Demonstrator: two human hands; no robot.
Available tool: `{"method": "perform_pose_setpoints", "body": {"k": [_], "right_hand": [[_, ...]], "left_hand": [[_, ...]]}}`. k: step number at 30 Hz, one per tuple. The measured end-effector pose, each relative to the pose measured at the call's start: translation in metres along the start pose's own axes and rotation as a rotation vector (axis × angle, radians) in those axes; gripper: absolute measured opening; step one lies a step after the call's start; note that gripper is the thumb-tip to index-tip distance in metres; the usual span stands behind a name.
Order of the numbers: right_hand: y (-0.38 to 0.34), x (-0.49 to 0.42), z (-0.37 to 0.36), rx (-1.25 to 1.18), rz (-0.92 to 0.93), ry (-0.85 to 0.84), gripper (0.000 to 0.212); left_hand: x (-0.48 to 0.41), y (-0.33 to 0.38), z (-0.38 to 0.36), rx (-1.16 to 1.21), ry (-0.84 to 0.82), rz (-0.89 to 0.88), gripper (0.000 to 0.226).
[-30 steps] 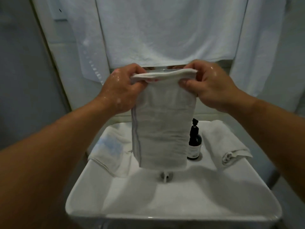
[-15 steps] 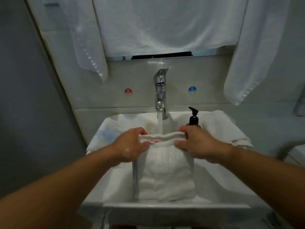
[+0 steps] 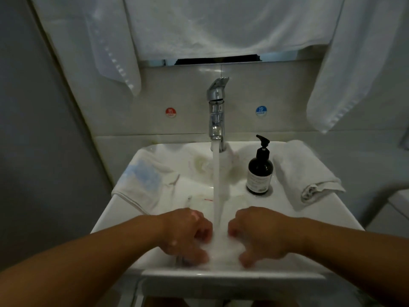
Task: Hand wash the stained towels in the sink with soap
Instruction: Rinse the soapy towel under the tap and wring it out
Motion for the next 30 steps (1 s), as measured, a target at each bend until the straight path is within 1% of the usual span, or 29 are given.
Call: {"method": "perform_pose_setpoints", "body": {"k": [2,4,6,10,12,14,16,18,20,22,23,25,26,28,29,30], "right_hand": [[-0.007,-0.003,0.0,0.072,0.018,0.076,0.029],[-0.008,-0.001,0.002,0.0,0.045,0.113,0.02],[0.0,0.003,0.01,-0.168,0.045,0.133,0.017],[0.016,0.012,0.04,-0.425,0.051,0.207,0.018],[0.023,0.015,0.054,-0.7,0.08,0.229,0.019],[0.029,0.015,0.062,-0.923,0.087,0.217,0.022],[0.033,0.011,0.063,-1.018,0.062,0.177,0.019],[0.035,0.002,0.057,-1.062,0.015,0.14,0.016],[0.039,-0.009,0.049,-1.048,-0.052,0.165,0.015],[0.048,-0.021,0.046,-0.951,-0.131,0.249,0.016],[0.052,-0.027,0.046,-0.878,-0.163,0.289,0.017],[0.056,-0.034,0.046,-0.713,-0.171,0.3,0.022],[0.054,-0.036,0.044,-0.642,-0.155,0.251,0.031],[0.048,-0.036,0.037,-0.525,-0.117,0.134,0.062],[0.046,-0.034,0.036,-0.468,-0.109,0.124,0.071],[0.047,-0.031,0.038,-0.433,-0.104,0.158,0.072]], "left_hand": [[0.0,0.0,-0.001,-0.035,0.03,0.016,0.038],[0.0,0.001,-0.003,-0.083,0.07,0.013,0.037],[0.003,0.003,-0.002,-0.087,0.145,-0.016,0.031],[0.025,-0.003,0.027,0.163,0.318,-0.07,0.016],[0.038,-0.008,0.049,0.197,0.403,-0.063,0.015],[0.047,-0.013,0.066,0.247,0.436,-0.036,0.017],[0.046,-0.02,0.072,0.289,0.424,0.012,0.017],[0.038,-0.026,0.068,0.342,0.403,0.057,0.019],[0.026,-0.032,0.067,0.349,0.46,0.086,0.018],[0.015,-0.035,0.066,0.342,0.525,0.135,0.022],[0.01,-0.036,0.064,0.333,0.513,0.16,0.029],[-0.001,-0.036,0.056,0.276,0.405,0.182,0.052],[-0.005,-0.035,0.049,0.252,0.34,0.186,0.067],[-0.01,-0.037,0.037,0.236,0.25,0.2,0.094],[-0.011,-0.038,0.034,0.245,0.24,0.205,0.102],[-0.012,-0.041,0.033,0.27,0.255,0.213,0.103]]}}
Point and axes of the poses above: each hand's wrist, its own x-axis away from the middle knuckle, its own z-axis out of the back of the hand, y = z × x, the point moved 7 cm from there along -x, towards the middle knuckle, and after that the axes turned 12 degrees about -y, right-handed, at the moved point
